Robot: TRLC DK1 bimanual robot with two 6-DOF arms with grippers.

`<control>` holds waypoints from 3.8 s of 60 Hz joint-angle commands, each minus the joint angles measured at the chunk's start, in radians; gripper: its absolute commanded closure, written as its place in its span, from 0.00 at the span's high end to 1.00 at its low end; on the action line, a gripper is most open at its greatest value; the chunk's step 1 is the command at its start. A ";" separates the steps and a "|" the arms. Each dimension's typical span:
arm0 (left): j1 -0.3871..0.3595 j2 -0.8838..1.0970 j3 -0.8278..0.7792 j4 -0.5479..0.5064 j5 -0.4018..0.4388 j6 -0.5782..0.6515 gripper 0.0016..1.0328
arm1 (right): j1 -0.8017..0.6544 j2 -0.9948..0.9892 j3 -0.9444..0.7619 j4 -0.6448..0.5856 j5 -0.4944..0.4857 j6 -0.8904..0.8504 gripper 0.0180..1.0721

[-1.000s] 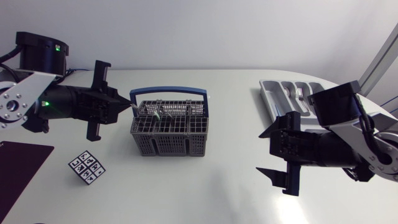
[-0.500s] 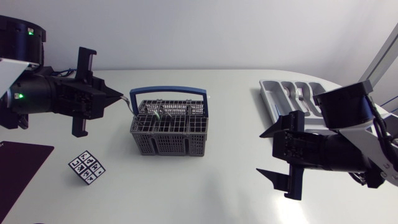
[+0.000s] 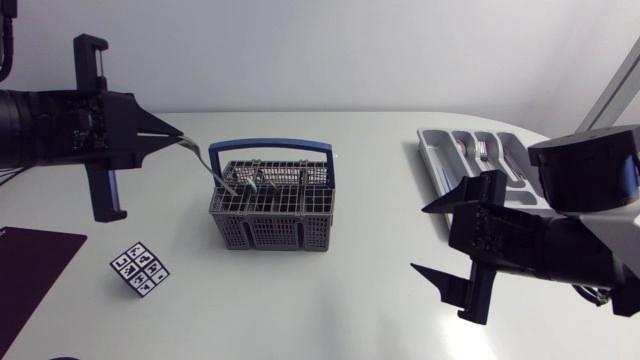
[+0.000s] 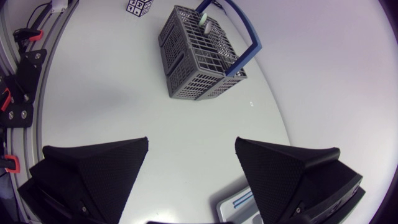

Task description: Transfer all utensils from the basket to the drawer tray.

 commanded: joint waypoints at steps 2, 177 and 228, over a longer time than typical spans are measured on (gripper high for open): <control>-0.116 -0.005 -0.010 -0.032 -0.082 -0.216 0.03 | 0.020 -0.017 -0.005 -0.001 0.004 0.061 0.95; -0.211 0.426 0.223 -0.054 0.345 -1.501 0.96 | 0.303 0.229 -0.057 0.256 0.154 0.307 0.05; 0.073 0.276 0.033 -0.051 0.328 -1.384 0.96 | -0.659 0.450 0.058 0.112 -0.334 -0.471 0.05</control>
